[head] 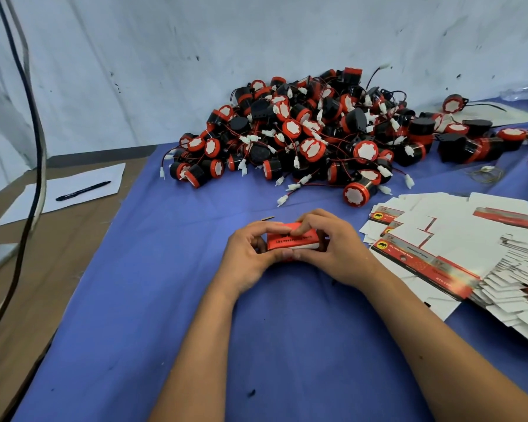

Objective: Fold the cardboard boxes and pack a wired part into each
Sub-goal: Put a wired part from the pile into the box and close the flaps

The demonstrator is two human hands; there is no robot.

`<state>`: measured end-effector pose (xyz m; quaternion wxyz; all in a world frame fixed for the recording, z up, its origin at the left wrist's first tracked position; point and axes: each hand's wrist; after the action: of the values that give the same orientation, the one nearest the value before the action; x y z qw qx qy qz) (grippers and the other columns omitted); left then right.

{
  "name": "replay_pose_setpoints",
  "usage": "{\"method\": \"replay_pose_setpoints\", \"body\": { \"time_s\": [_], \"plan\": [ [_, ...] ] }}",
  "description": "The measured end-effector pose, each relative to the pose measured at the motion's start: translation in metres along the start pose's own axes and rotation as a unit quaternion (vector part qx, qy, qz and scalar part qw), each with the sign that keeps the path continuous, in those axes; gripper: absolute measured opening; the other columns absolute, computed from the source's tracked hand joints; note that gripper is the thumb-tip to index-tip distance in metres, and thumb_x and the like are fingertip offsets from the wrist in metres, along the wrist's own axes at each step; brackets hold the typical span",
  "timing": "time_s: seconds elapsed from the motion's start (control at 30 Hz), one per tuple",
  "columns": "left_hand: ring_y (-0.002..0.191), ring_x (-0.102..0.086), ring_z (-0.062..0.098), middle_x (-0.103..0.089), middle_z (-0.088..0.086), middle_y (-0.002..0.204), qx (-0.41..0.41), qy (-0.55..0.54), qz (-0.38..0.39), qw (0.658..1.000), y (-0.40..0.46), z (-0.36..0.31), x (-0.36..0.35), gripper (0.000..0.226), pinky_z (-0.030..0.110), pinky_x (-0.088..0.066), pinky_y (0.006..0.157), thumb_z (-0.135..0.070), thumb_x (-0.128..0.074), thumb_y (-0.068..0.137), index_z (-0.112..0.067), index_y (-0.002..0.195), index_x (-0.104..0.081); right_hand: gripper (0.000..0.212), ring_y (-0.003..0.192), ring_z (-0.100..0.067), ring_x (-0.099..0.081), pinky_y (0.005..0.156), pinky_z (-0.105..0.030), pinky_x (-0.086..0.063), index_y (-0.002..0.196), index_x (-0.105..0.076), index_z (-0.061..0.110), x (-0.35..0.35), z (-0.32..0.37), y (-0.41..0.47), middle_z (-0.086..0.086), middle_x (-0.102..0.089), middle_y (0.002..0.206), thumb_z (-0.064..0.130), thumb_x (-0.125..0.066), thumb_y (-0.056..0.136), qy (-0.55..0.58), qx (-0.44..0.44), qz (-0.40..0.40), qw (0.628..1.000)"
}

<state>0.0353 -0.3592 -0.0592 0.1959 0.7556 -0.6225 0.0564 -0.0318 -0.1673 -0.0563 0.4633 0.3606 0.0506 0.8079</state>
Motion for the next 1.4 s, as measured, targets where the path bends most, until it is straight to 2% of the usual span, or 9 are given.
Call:
{"method": "replay_pose_setpoints", "body": {
  "time_s": [0.13,0.27,0.43,0.63,0.77,0.93,1.03,1.2,1.4],
  "plan": [
    [0.084,-0.054,0.026,-0.075,-0.009,0.115,0.007,-0.012,0.013,1.000,-0.001,-0.002,0.002,0.037,0.063,-0.052,0.087,-0.038,-0.089,0.071,-0.041,0.106,-0.079,0.022,0.080,-0.019,-0.062,0.074,-0.037,-0.054,0.105,-0.077,0.020,0.005,-0.005,-0.001,0.002,-0.064,0.114,0.026,-0.083,0.085,0.000,0.005,0.000,1.000],
    [0.091,-0.063,0.046,-0.071,0.008,0.121,0.032,0.006,0.014,0.999,-0.001,-0.003,0.004,0.053,0.062,-0.055,0.090,-0.022,-0.088,0.069,-0.035,0.118,-0.074,0.022,0.095,-0.017,-0.065,0.083,-0.035,-0.052,0.111,-0.076,0.018,-0.002,-0.003,-0.002,0.001,-0.067,0.111,0.023,-0.079,0.089,-0.029,0.033,-0.026,0.999],
    [0.090,-0.063,0.047,-0.072,0.010,0.112,0.026,0.016,0.002,1.000,-0.001,-0.003,0.003,0.060,0.059,-0.057,0.084,-0.010,-0.092,0.072,-0.030,0.124,-0.069,0.040,0.126,-0.009,-0.058,0.105,-0.026,-0.047,0.130,-0.070,0.029,0.001,-0.001,-0.001,0.003,-0.061,0.140,0.035,-0.075,0.091,-0.087,0.049,0.013,0.995],
    [0.066,-0.052,0.017,-0.069,-0.005,0.116,0.006,0.041,0.004,0.999,-0.001,-0.002,0.002,0.068,0.037,-0.060,0.075,-0.008,-0.093,0.072,-0.028,0.130,-0.065,0.028,0.090,-0.015,-0.071,0.079,-0.039,-0.057,0.107,-0.077,0.014,-0.005,0.005,0.003,0.000,-0.077,0.102,0.037,-0.066,0.096,-0.095,0.071,-0.094,0.988],
    [0.066,-0.052,0.017,-0.070,-0.004,0.112,0.008,0.034,-0.001,0.999,-0.001,-0.003,0.002,0.062,0.043,-0.059,0.075,-0.011,-0.093,0.073,-0.027,0.127,-0.067,0.041,0.104,-0.010,-0.068,0.090,-0.028,-0.055,0.116,-0.077,0.018,-0.002,0.000,0.001,0.003,-0.072,0.117,0.038,-0.085,0.081,-0.103,0.080,-0.032,0.991],
    [0.093,-0.064,0.043,-0.073,-0.002,0.113,0.016,0.024,0.011,1.000,-0.001,-0.004,0.001,0.064,0.053,-0.059,0.083,-0.008,-0.093,0.071,-0.027,0.127,-0.067,0.033,0.099,-0.006,-0.069,0.085,-0.034,-0.056,0.117,-0.076,0.021,-0.002,0.005,0.002,0.008,-0.076,0.110,0.045,-0.066,0.096,-0.077,0.080,-0.089,0.990],
    [0.091,-0.066,0.041,-0.073,-0.005,0.114,0.010,0.028,0.007,1.000,-0.002,-0.006,0.001,0.062,0.053,-0.059,0.081,-0.010,-0.093,0.072,-0.030,0.125,-0.067,0.020,0.094,-0.011,-0.063,0.080,-0.032,-0.051,0.114,-0.076,0.028,-0.009,0.009,0.004,0.013,-0.074,0.104,0.034,-0.065,0.099,-0.091,0.064,-0.115,0.987],
    [0.097,-0.071,0.029,-0.072,-0.006,0.119,0.017,0.029,-0.014,0.999,0.000,-0.006,0.000,0.067,0.047,-0.060,0.089,-0.014,-0.096,0.069,-0.026,0.128,-0.066,0.027,0.113,-0.018,-0.040,0.099,-0.012,-0.029,0.119,-0.076,0.031,-0.017,0.008,0.002,0.011,-0.066,0.118,0.027,-0.075,0.092,-0.078,0.008,-0.090,0.993],
    [0.091,-0.069,0.038,-0.072,-0.007,0.116,0.017,0.032,-0.026,0.999,0.000,-0.003,-0.004,0.071,0.048,-0.060,0.084,-0.018,-0.098,0.067,-0.030,0.129,-0.065,0.021,0.116,-0.015,-0.052,0.099,-0.021,-0.042,0.099,-0.081,0.021,-0.012,0.011,-0.001,0.006,-0.067,0.112,0.021,-0.087,0.079,-0.003,-0.014,-0.115,0.993]
  ]
}}
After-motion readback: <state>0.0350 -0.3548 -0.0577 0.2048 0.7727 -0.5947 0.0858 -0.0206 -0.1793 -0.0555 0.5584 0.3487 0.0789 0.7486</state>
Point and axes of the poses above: each hand's wrist, its own y-axis towards the middle knuckle, its own x-axis out of the back of the hand, z = x × y
